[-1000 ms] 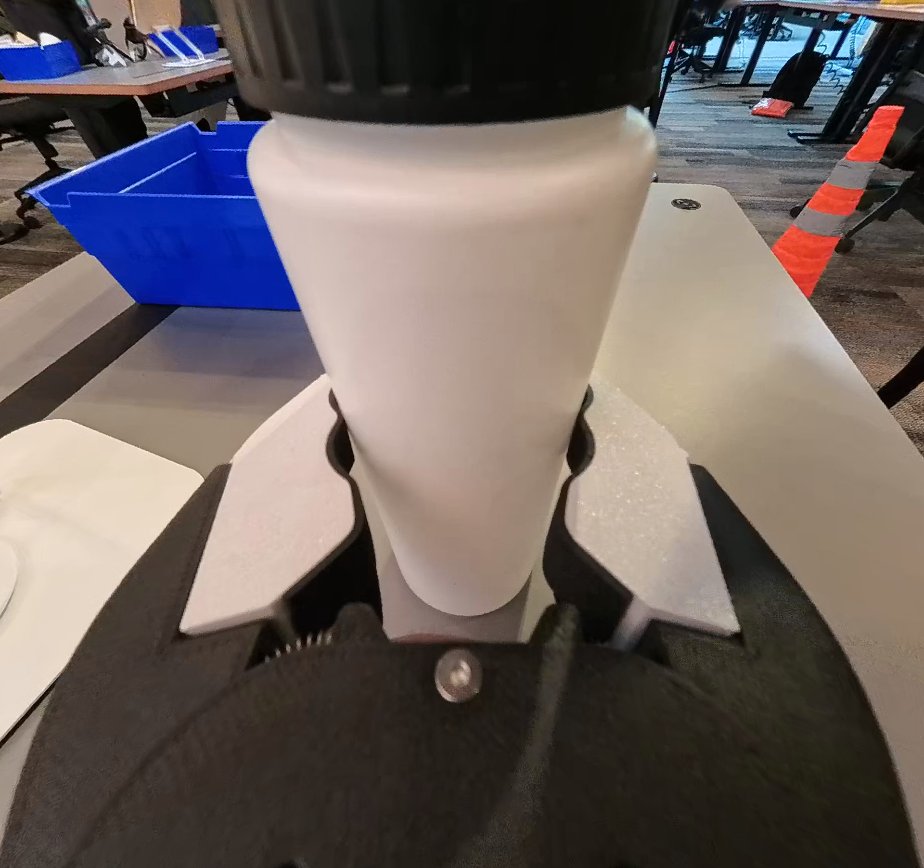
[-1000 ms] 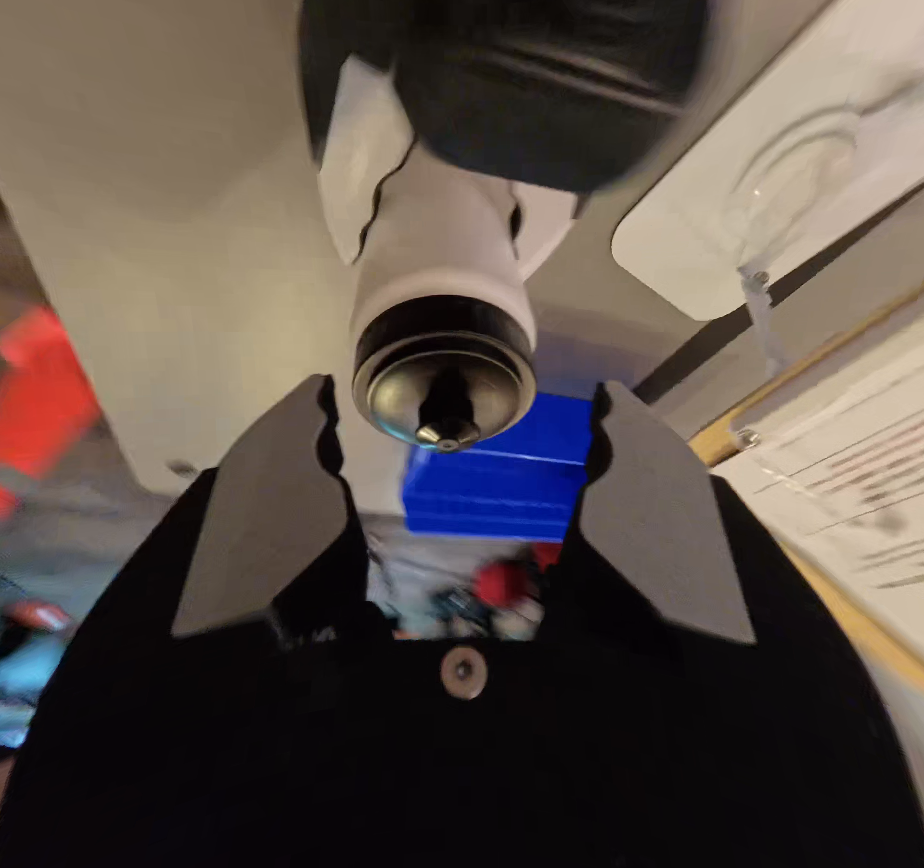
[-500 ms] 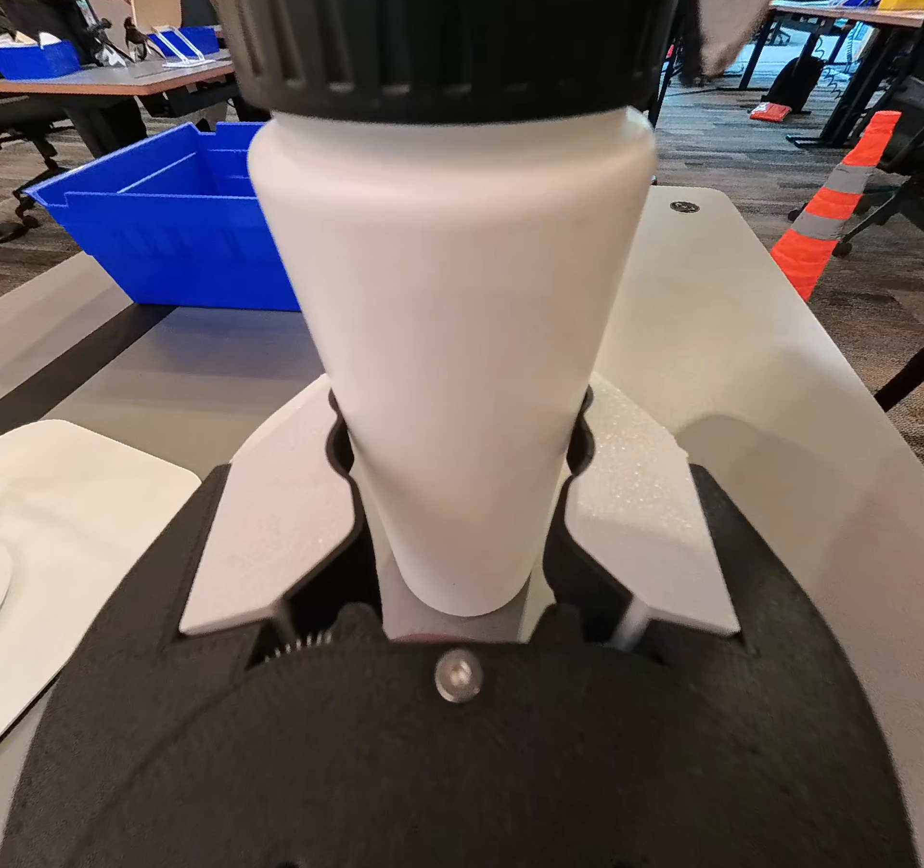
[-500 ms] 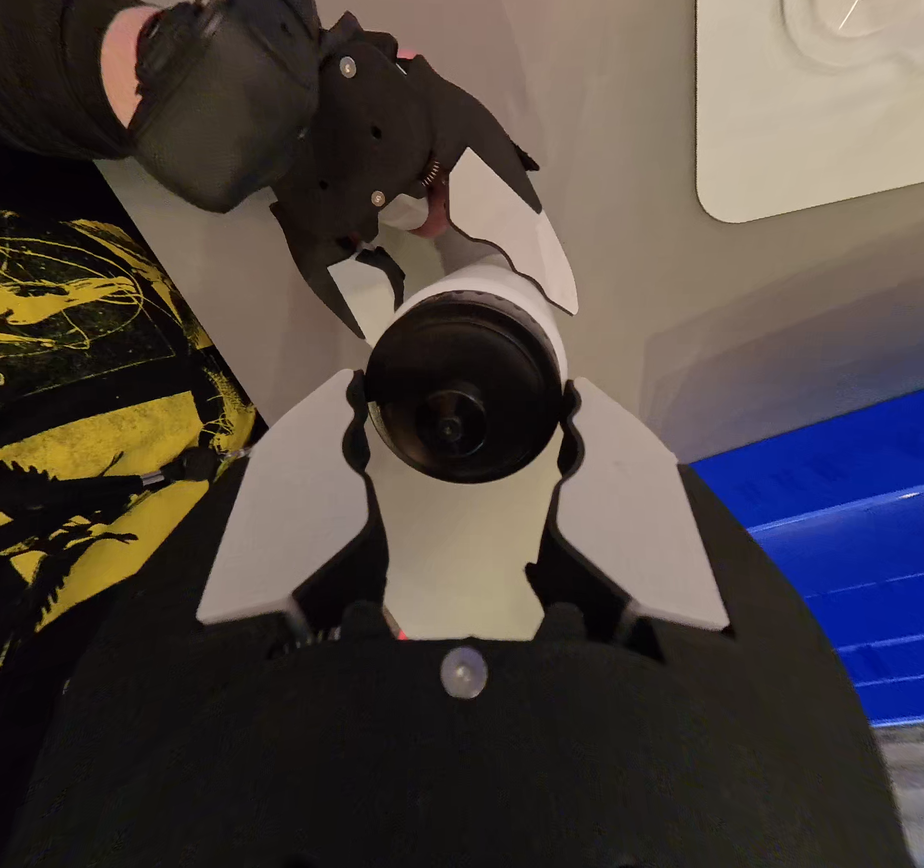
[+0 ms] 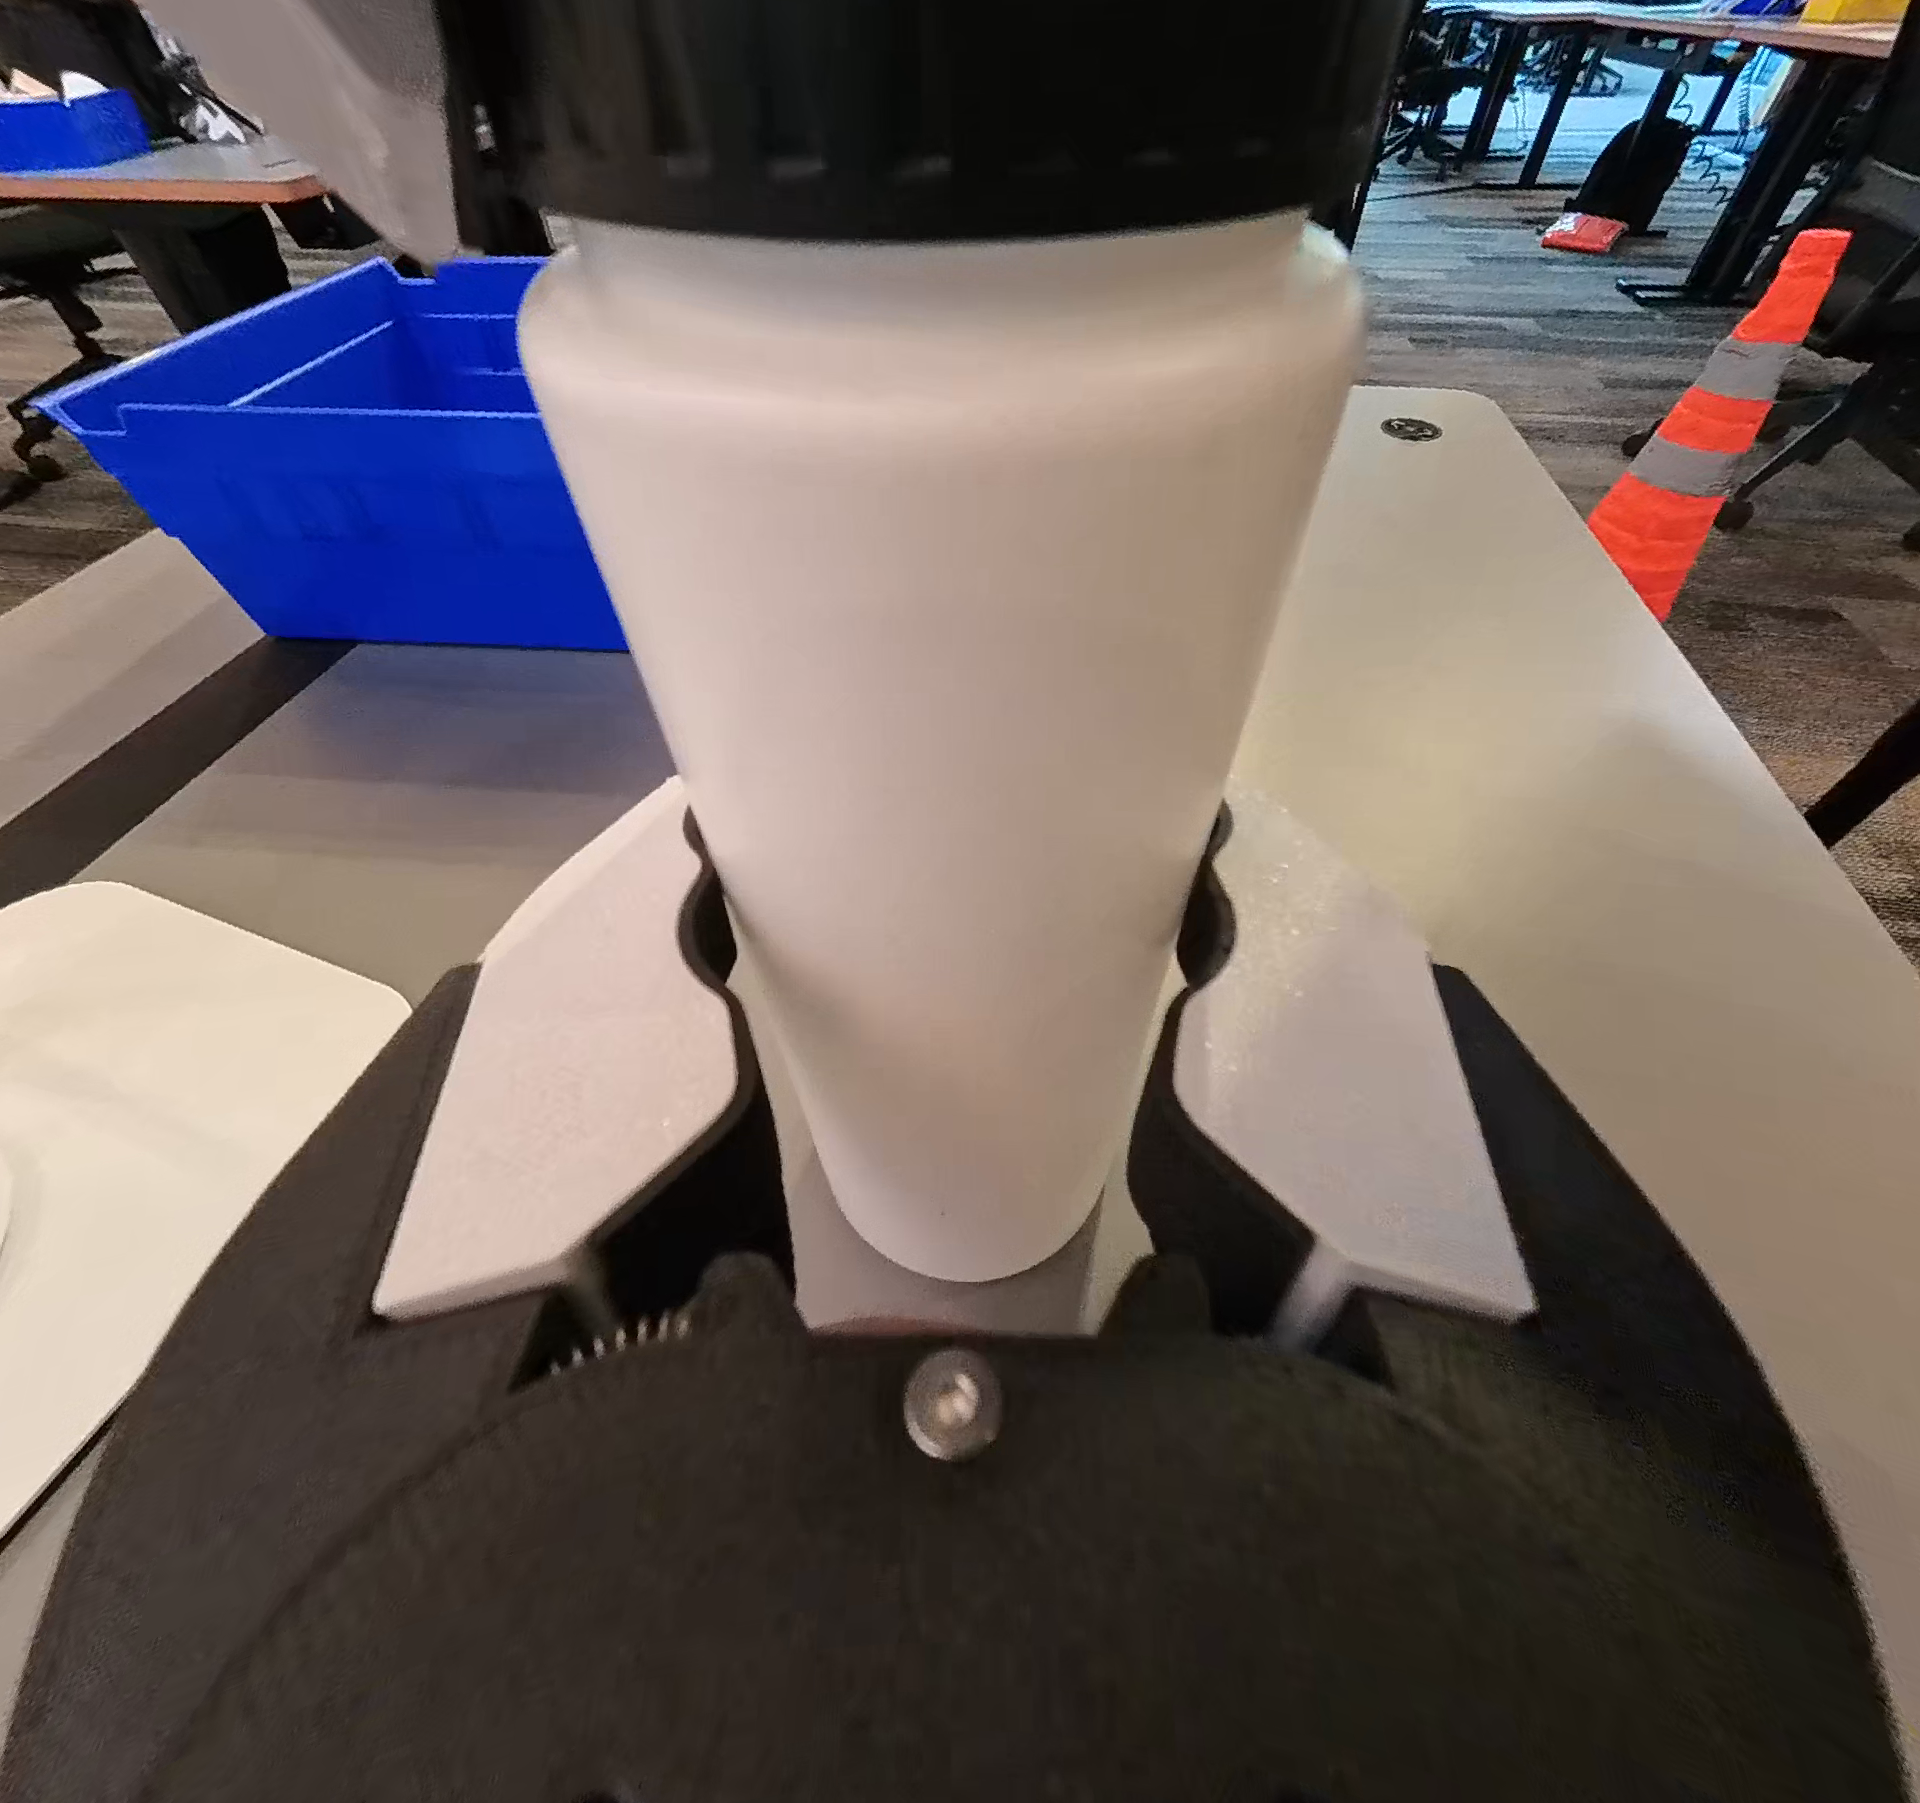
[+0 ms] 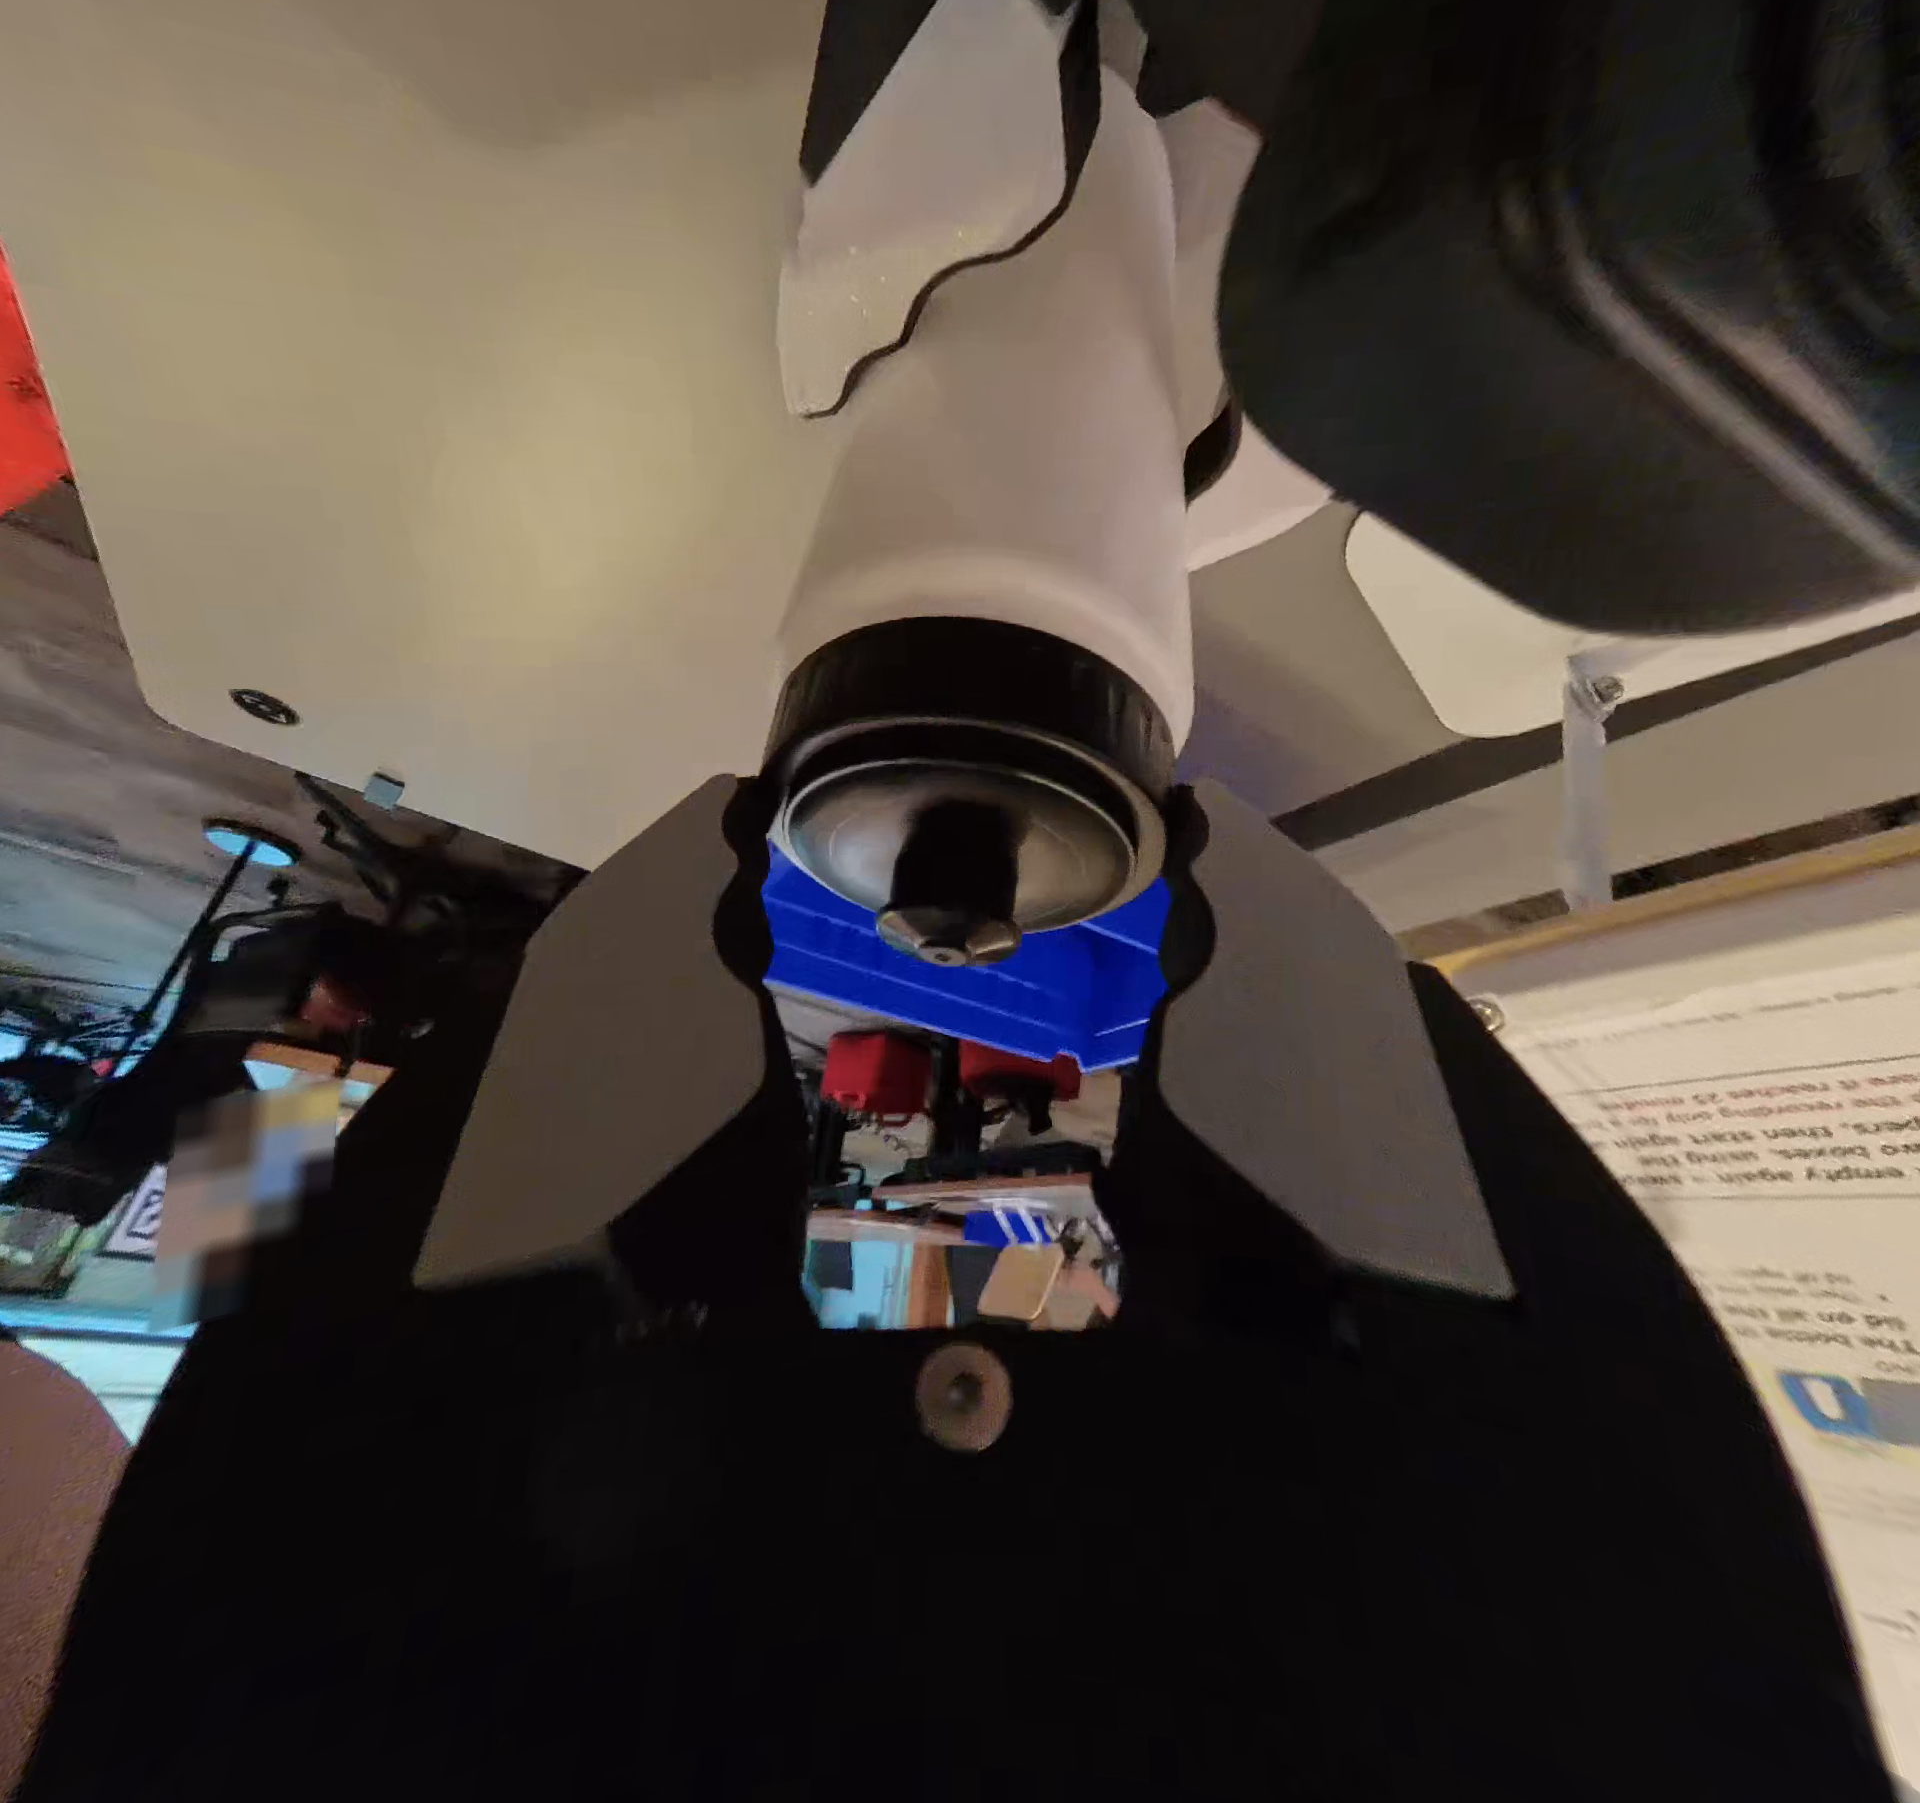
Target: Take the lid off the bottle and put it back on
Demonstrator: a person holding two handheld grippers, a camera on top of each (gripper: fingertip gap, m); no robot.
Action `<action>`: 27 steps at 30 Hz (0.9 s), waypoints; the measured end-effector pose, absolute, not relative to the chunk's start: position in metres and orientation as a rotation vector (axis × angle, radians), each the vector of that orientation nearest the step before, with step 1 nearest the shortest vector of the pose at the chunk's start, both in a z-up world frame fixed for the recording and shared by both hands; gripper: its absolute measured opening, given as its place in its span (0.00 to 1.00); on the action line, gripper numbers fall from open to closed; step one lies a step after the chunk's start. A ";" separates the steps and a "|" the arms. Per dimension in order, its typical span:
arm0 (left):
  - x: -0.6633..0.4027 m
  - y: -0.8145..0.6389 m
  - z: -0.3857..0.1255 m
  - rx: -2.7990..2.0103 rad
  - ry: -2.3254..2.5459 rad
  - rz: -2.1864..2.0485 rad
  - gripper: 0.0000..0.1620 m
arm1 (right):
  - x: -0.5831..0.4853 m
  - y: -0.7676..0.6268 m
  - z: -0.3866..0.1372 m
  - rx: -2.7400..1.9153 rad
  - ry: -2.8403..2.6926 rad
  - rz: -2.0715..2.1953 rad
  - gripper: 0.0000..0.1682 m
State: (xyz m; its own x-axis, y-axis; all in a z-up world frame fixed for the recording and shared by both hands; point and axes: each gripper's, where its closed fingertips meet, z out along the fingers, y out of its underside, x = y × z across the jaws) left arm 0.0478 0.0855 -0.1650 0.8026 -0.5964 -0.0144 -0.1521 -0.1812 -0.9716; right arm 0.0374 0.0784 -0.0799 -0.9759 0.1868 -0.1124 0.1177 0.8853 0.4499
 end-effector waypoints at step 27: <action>0.049 0.086 -0.165 -1.735 0.583 -0.438 0.53 | 0.027 0.079 0.054 1.829 2.931 -2.070 0.01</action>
